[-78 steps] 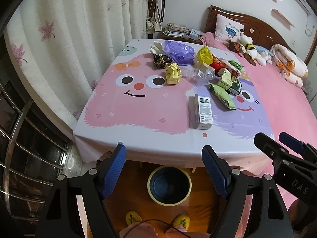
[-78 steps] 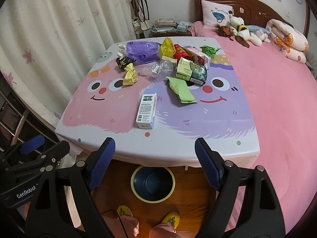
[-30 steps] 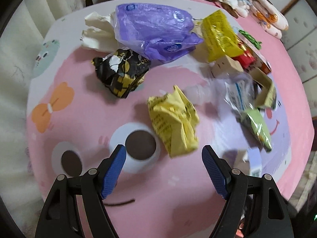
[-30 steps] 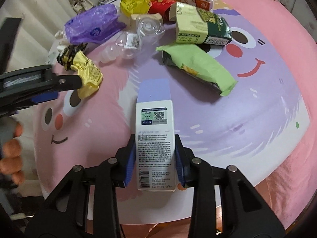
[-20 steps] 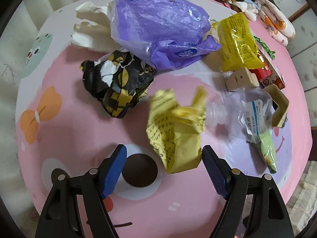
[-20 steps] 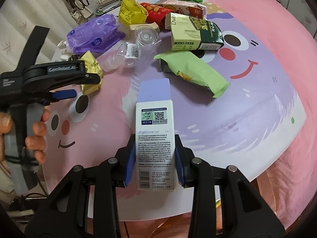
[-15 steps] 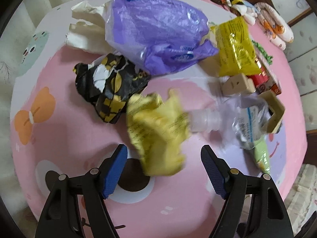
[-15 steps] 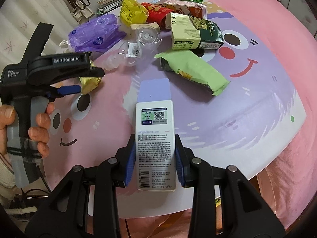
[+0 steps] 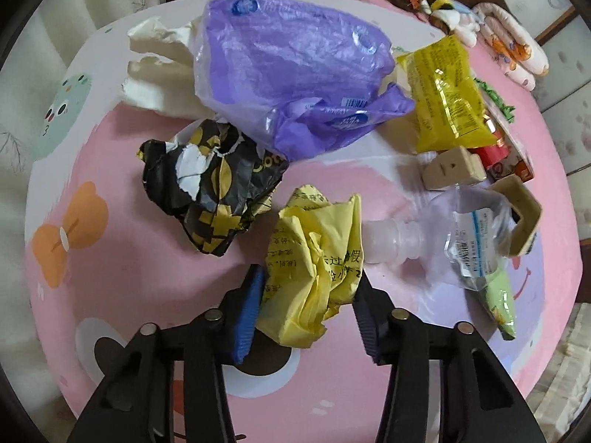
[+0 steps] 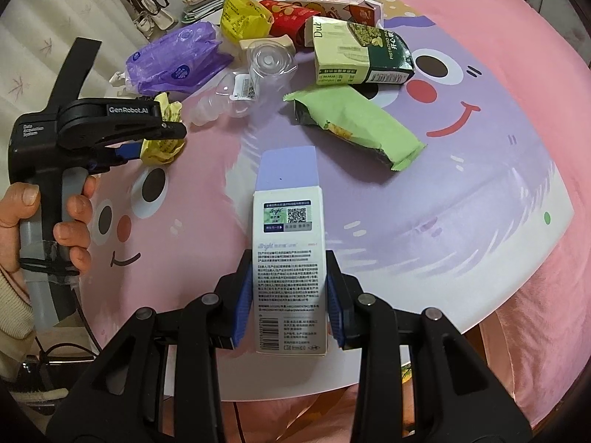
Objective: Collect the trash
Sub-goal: 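Grasp the white box with the right tool while the left tool grasps the crumpled yellow paper, then carry both items over the bin and open both tools to drop them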
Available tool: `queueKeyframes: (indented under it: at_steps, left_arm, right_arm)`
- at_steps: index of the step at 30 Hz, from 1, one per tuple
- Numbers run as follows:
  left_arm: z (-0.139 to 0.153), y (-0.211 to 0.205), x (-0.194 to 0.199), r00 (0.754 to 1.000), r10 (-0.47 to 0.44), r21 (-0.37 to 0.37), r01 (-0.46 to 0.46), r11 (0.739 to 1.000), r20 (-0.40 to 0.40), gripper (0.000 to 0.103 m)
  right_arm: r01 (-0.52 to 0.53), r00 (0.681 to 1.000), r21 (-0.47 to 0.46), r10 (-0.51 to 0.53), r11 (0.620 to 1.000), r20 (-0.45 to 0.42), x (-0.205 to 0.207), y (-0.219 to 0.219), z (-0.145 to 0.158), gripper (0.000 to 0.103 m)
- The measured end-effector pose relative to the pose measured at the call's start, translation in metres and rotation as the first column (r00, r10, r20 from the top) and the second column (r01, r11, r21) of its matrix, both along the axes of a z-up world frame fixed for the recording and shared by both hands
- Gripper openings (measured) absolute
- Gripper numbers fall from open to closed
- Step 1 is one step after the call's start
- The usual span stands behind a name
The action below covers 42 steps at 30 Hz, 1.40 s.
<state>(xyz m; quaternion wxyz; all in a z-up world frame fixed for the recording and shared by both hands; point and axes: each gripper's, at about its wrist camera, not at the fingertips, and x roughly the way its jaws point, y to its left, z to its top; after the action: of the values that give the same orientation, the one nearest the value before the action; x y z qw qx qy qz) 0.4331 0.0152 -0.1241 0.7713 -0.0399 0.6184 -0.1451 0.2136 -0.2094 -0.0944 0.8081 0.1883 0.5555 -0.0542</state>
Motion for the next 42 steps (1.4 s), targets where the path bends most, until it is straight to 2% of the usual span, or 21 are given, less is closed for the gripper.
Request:
queueKeyframes:
  at_steps: [7, 12, 16, 19, 26, 30, 33, 37, 42]
  left_arm:
    - [0.023, 0.003, -0.036, 0.999, -0.025, 0.022, 0.024, 0.999, 0.048, 0.043]
    - [0.050, 0.006, -0.091, 0.992, -0.060, 0.064, 0.053, 0.996, 0.108, 0.043]
    - [0.066, 0.011, -0.146, 0.990, -0.035, 0.074, 0.025, 0.997, 0.135, 0.043]
    - [0.077, 0.016, -0.191, 0.987, 0.012, 0.078, -0.025, 0.997, 0.158, 0.043]
    - [0.091, -0.008, -0.292, 0.966, 0.136, 0.088, -0.159, 0.983, 0.220, 0.043]
    - [0.085, -0.025, -0.347, 0.955, 0.205, 0.084, -0.227, 0.970, 0.213, 0.043]
    - [0.077, -0.033, -0.377, 0.957, 0.240, 0.085, -0.256, 0.963, 0.163, 0.043]
    - [0.075, -0.036, -0.406, 0.956, 0.254, 0.116, -0.271, 0.956, 0.144, 0.043]
    - [0.058, -0.038, -0.426, 0.966, 0.247, 0.130, -0.256, 0.958, 0.083, 0.043]
  right_arm:
    - [-0.076, 0.997, 0.002, 0.076, 0.997, 0.015, 0.002, -0.002, 0.007, 0.031]
    - [-0.149, 0.988, 0.016, 0.148, 0.989, 0.036, 0.001, -0.010, 0.014, 0.032]
    - [-0.215, 0.976, 0.028, 0.213, 0.976, 0.052, -0.005, -0.022, 0.021, 0.032]
    - [-0.289, 0.955, 0.022, 0.287, 0.957, 0.067, -0.013, -0.029, 0.028, 0.032]
    - [-0.484, 0.869, -0.009, 0.482, 0.875, 0.113, -0.049, -0.036, 0.041, 0.032]
    - [-0.572, 0.812, -0.022, 0.570, 0.820, 0.129, -0.083, -0.040, 0.042, 0.032]
    - [-0.604, 0.791, -0.006, 0.600, 0.797, 0.121, -0.107, -0.046, 0.039, 0.032]
    - [-0.619, 0.782, 0.033, 0.613, 0.784, 0.110, -0.135, -0.053, 0.032, 0.032]
    - [-0.613, 0.790, 0.065, 0.608, 0.788, 0.076, -0.166, -0.053, 0.015, 0.032]
